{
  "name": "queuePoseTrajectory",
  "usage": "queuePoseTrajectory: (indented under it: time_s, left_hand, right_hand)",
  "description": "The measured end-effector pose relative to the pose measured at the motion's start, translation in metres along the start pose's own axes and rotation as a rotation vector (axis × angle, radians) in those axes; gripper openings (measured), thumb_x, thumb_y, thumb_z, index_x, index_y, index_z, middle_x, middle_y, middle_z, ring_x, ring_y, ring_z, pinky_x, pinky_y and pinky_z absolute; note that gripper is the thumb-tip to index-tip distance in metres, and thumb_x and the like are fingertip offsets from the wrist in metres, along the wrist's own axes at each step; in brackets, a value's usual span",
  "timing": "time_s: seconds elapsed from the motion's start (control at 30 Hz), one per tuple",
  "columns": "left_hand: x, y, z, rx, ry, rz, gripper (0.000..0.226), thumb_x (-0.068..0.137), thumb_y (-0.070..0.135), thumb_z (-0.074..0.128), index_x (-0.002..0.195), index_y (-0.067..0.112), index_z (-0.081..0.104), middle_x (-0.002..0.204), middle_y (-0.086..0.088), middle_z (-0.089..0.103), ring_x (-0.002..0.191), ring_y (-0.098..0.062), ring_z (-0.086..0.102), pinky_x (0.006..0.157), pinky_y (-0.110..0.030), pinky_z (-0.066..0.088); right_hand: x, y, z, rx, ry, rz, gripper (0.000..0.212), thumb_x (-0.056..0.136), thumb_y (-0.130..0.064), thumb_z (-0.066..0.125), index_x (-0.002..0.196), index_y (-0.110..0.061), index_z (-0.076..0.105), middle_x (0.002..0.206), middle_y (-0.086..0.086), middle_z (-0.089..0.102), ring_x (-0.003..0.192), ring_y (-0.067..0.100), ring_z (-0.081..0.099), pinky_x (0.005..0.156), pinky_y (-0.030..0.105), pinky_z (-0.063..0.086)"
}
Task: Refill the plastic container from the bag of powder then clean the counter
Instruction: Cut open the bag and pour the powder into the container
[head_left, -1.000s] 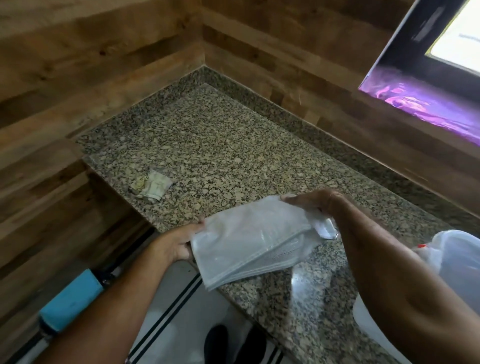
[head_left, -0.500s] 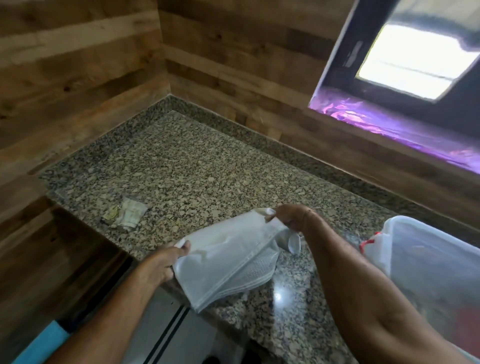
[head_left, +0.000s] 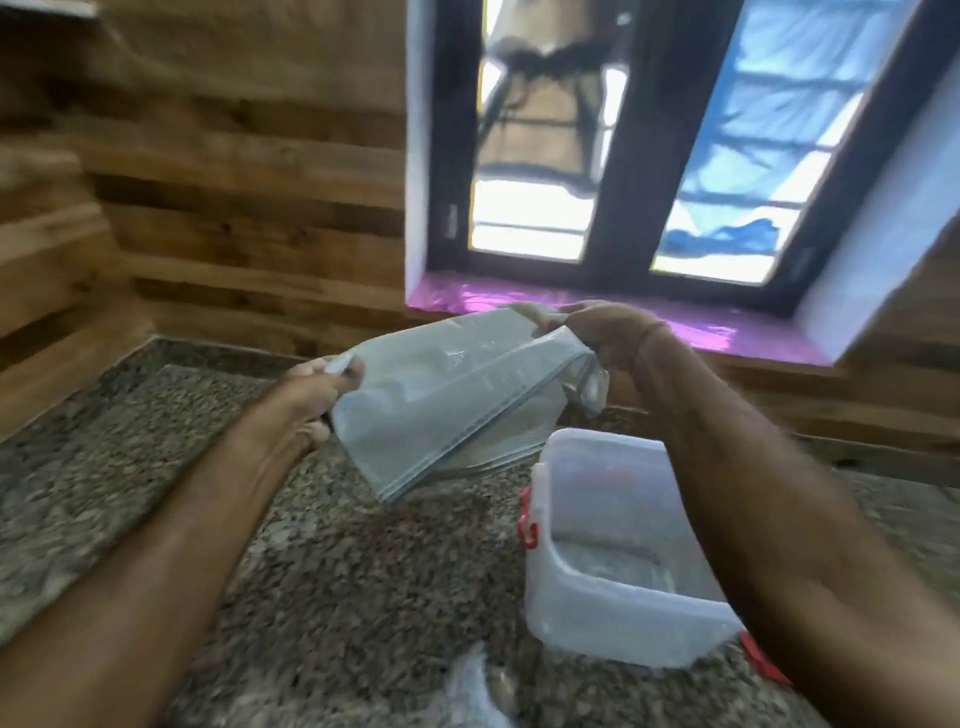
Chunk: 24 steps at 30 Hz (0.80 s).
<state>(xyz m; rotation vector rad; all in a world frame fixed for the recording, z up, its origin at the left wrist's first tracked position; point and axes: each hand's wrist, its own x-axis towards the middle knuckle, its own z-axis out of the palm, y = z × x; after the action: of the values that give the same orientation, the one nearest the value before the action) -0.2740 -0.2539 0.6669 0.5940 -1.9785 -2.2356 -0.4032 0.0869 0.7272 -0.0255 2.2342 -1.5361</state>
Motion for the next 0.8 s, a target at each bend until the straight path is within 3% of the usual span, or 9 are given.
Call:
queuePoseTrajectory:
  time_s: [0.03,0.13,0.2,0.23,0.3,0.4,0.57,0.73,0.8]
  left_hand:
    - [-0.001,0.004,0.023,-0.012,-0.02,0.03,0.024,0.099,0.015,0.067,0.119,0.002,0.065,0.098,-0.013,0.07,0.063,-0.016,0.069,0.055,-0.026,0.058]
    - [-0.012,0.004,0.097,-0.026,-0.057,0.091,0.005,0.097,0.014,0.071,0.098,0.012,0.067,0.101,-0.014,0.07,0.069,-0.019,0.069,0.064,-0.027,0.058]
    - [-0.021,-0.009,0.146,-0.017,-0.072,0.107,0.012,0.096,0.018,0.073,0.088,0.016,0.064,0.102,-0.014,0.069,0.079,-0.024,0.065,0.076,-0.037,0.056]
    - [-0.028,-0.017,0.164,-0.014,-0.082,0.126,0.013,0.096,0.02,0.073,0.087,0.018,0.064,0.098,-0.013,0.069,0.077,-0.024,0.063,0.074,-0.037,0.055]
    - [-0.043,-0.037,0.195,-0.012,-0.077,0.196,0.009,0.096,0.021,0.073,0.091,0.021,0.065,0.09,-0.006,0.069,0.077,-0.023,0.062,0.065,-0.032,0.056]
    - [-0.061,-0.07,0.217,-0.034,-0.092,0.29,0.019,0.087,0.031,0.079,0.102,0.025,0.07,0.099,-0.008,0.075,0.09,-0.027,0.069,0.08,-0.044,0.059]
    - [-0.082,-0.113,0.224,0.065,-0.167,0.473,0.042,0.083,0.038,0.074,0.121,0.023,0.068,0.127,-0.015,0.066,0.107,-0.022,0.065,0.089,-0.042,0.055]
    - [-0.084,-0.141,0.212,0.117,-0.18,0.507,0.061,0.081,0.04,0.076,0.133,0.011,0.062,0.143,-0.012,0.057,0.129,-0.028,0.06,0.103,-0.042,0.053]
    - [-0.088,-0.145,0.21,0.097,-0.162,0.482,0.068,0.078,0.048,0.077,0.132,0.01,0.063,0.141,-0.006,0.06,0.127,-0.026,0.062,0.098,-0.037,0.056]
  right_hand:
    - [-0.015,-0.001,-0.018,0.013,0.033,-0.013,0.032,0.097,-0.003,0.063,0.128,0.003,0.067,0.1,0.015,0.071,0.077,0.023,0.07,0.065,0.035,0.063]
    - [-0.055,0.018,-0.075,0.045,0.121,-0.034,0.031,0.094,-0.011,0.072,0.124,-0.001,0.072,0.108,0.019,0.072,0.093,0.03,0.069,0.088,0.046,0.061]
    - [-0.076,0.044,-0.103,0.033,0.209,-0.058,0.023,0.099,-0.012,0.068,0.12,-0.003,0.072,0.104,0.017,0.072,0.086,0.025,0.068,0.078,0.035,0.062]
    - [-0.081,0.061,-0.112,0.084,0.224,-0.074,0.021,0.101,-0.012,0.066,0.12,-0.005,0.071,0.104,0.017,0.073,0.08,0.022,0.068,0.069,0.029,0.062]
    - [-0.09,0.1,-0.129,0.244,0.222,-0.128,0.028,0.103,-0.014,0.062,0.129,-0.008,0.069,0.116,0.019,0.073,0.083,0.022,0.07,0.078,0.035,0.062]
    - [-0.092,0.154,-0.134,0.389,0.261,-0.241,0.036,0.104,-0.016,0.06,0.14,-0.015,0.065,0.13,0.015,0.07,0.103,0.026,0.068,0.1,0.048,0.054]
    - [-0.107,0.213,-0.118,0.477,0.308,-0.251,0.048,0.098,-0.03,0.071,0.143,-0.038,0.06,0.133,0.004,0.07,0.114,0.022,0.071,0.088,0.037,0.062]
    - [-0.116,0.235,-0.127,0.484,0.113,-0.354,0.059,0.101,-0.026,0.066,0.153,-0.045,0.045,0.149,0.001,0.06,0.132,0.027,0.062,0.102,0.045,0.056]
    - [-0.119,0.237,-0.128,0.489,0.014,-0.371,0.066,0.1,-0.023,0.067,0.155,-0.045,0.04,0.155,0.002,0.053,0.137,0.028,0.058,0.107,0.05,0.052]
